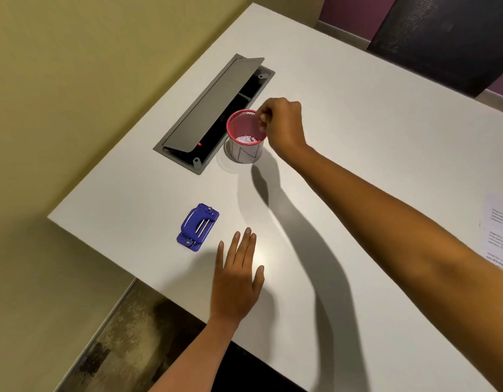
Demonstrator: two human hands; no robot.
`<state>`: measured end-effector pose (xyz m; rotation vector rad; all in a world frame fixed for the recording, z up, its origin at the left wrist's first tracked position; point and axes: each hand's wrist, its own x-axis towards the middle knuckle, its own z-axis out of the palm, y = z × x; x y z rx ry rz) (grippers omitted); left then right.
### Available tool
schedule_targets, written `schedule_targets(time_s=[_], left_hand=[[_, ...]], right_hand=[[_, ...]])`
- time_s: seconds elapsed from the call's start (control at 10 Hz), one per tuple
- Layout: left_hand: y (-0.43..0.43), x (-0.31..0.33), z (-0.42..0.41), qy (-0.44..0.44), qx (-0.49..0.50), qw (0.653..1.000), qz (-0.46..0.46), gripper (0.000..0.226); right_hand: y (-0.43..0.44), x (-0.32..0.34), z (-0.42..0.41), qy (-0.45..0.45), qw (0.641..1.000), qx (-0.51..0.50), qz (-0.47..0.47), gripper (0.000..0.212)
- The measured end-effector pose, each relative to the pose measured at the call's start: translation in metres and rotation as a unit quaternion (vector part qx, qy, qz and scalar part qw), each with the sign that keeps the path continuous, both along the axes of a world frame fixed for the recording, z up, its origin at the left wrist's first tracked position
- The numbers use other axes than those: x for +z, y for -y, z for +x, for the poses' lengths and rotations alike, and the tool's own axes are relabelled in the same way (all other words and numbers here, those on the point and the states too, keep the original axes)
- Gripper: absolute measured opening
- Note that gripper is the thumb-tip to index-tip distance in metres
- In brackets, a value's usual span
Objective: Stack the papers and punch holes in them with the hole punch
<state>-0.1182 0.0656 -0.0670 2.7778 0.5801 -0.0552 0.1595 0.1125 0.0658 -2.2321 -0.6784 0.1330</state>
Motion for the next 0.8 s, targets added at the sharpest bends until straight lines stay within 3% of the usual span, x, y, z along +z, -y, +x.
schedule_targets(time_s=[0.2,0.4,0.5,0.8], left_hand=[[-0.002,-0.002,0.001,0.008,0.000,1.000,-0.008,0.064],[-0.002,-0.003,0.000,0.019,-0.002,1.000,-0.006,0.064],[-0.002,-0.003,0.000,0.017,-0.003,1.000,0.001,0.064],[-0.001,-0.005,-0.001,0.050,-0.007,0.998,0.033,0.062]], right_hand=[[-0.020,-0.005,0.006,0.060,0.992,0.040,-0.101,0.031],[-0.019,-0.005,0.003,0.176,0.978,0.084,-0.074,0.020],[-0.018,-0.005,0.002,0.182,0.974,0.108,-0.083,0.018],[0.029,-0.003,-0.019,0.166,0.982,-0.046,0.071,0.020]])
